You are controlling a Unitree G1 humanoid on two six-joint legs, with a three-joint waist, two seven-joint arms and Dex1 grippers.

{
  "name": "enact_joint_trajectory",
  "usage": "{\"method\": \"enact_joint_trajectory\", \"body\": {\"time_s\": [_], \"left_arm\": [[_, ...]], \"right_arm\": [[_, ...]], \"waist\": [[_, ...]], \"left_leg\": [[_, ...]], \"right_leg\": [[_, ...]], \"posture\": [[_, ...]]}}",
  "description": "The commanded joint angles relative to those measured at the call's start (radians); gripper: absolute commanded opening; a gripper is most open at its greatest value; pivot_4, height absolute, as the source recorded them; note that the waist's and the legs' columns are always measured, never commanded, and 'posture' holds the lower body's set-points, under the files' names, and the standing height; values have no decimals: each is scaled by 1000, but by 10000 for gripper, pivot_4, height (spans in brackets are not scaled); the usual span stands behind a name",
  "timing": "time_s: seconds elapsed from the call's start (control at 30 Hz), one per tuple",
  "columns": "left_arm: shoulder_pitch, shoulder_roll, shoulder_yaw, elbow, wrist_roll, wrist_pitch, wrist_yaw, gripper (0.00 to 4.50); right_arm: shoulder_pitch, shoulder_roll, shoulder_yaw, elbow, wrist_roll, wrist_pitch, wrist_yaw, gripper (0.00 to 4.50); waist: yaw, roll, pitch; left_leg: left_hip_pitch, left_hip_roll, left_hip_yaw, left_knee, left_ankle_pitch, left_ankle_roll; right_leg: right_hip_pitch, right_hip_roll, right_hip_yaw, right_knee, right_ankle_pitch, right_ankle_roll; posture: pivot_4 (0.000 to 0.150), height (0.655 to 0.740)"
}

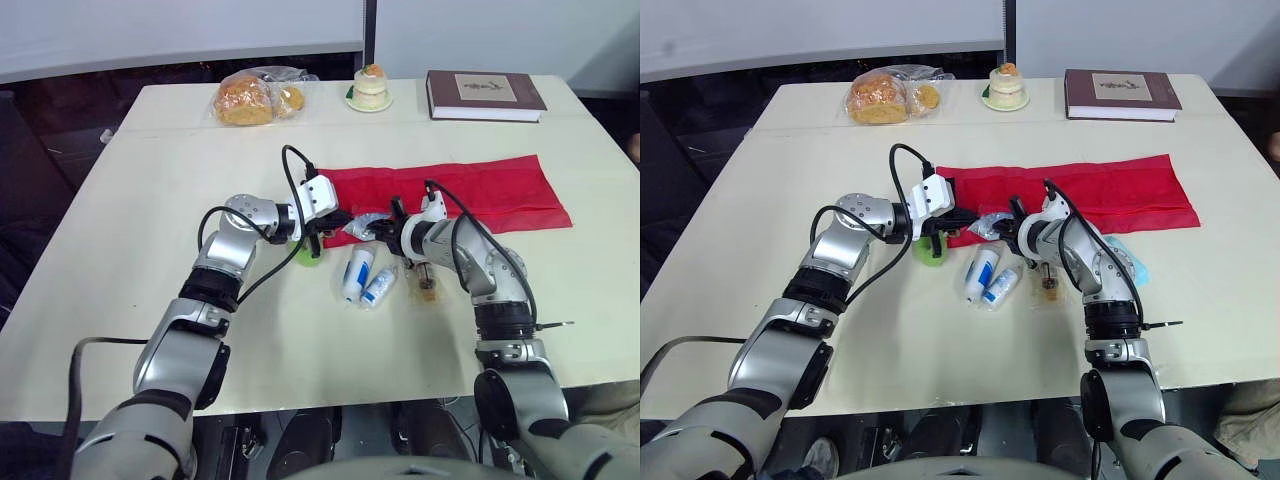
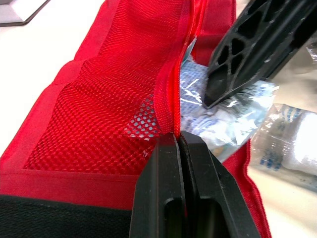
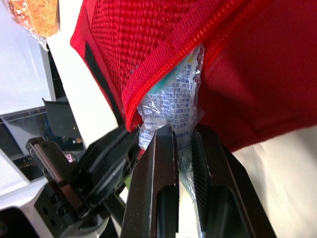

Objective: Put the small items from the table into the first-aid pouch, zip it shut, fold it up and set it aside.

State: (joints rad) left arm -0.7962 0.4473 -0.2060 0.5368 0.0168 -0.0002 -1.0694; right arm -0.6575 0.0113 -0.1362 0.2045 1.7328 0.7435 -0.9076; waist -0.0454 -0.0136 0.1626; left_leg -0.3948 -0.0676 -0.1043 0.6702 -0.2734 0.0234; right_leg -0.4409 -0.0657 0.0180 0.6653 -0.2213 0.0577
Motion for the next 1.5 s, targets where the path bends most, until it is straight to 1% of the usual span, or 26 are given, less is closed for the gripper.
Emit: {"method": "enact_joint_trajectory", "body": {"time_s": [0.03,0.13,0.33,0.57,0.77,0.97,1.07,1.13,1.17,1.2,1.3,1.5], "left_arm": [[10,-12,-17,-68,-26,15,-44,799],[26,-9,-14,-89,-39,51,-58,799],[35,-10,-4,-116,-54,96,-64,799],[43,-13,0,-139,-66,131,-64,799],[7,-30,27,-93,-86,173,-29,799],[3,-34,33,-105,-122,244,-62,799],[-7,-47,59,-110,-161,321,-61,799],[-11,-42,52,-107,-155,315,-62,799],[-12,-40,48,-102,-150,307,-61,0],[-13,-39,47,-97,-146,303,-59,0],[-18,-37,48,-83,-143,295,-53,0],[-35,-35,51,-40,-136,267,-45,0]], "right_arm": [[-50,61,-24,-27,-31,-45,71,0],[-73,100,-42,-22,-88,-87,127,0],[-68,161,-83,-22,-169,-129,162,0],[-44,205,-81,-48,-215,-154,197,0],[8,209,-41,-89,-201,-91,176,0],[30,210,-21,-104,-221,-62,175,0],[32,206,-15,-105,-241,-53,186,0],[34,201,-13,-105,-247,-45,195,0],[37,197,-12,-106,-251,-40,197,9161],[41,194,-11,-108,-254,-34,197,11697],[58,188,-9,-123,-247,-7,191,24679],[95,153,12,-177,-257,65,182,24679]], "waist": [[0,0,0],[-2,0,0],[-9,0,0],[-16,0,0],[-17,0,0],[-22,0,0],[-22,0,0],[-22,0,0],[-22,0,0],[-22,0,0],[-22,0,0],[-22,0,0]], "left_leg": [[0,0,0,0,0,0],[0,0,1,0,0,0],[-1,0,1,0,0,0],[-1,0,1,0,0,0],[-2,0,1,0,0,0],[-2,0,2,0,0,0],[-2,0,2,0,0,0],[-2,0,2,0,0,0],[-2,0,2,0,0,0],[-2,0,2,0,0,0],[-2,0,2,0,0,0],[-2,0,3,0,0,0]], "right_leg": [[0,0,0,0,0,0],[-1,0,1,0,0,0],[-3,0,1,2,0,0],[-3,0,2,2,0,0],[-3,0,2,2,0,0],[-4,0,2,3,0,0],[-4,0,3,3,0,0],[-4,0,3,3,0,0],[-4,0,3,3,0,0],[-4,0,3,3,0,0],[-4,0,3,3,0,0],[-5,0,4,3,0,0]], "posture": [[1500,7289],[1500,7289],[1500,7289],[1500,7289],[1500,7289],[1500,7289],[1500,7289],[1500,7289],[1500,7289],[1500,7289],[1500,7289],[1500,7289]]}}
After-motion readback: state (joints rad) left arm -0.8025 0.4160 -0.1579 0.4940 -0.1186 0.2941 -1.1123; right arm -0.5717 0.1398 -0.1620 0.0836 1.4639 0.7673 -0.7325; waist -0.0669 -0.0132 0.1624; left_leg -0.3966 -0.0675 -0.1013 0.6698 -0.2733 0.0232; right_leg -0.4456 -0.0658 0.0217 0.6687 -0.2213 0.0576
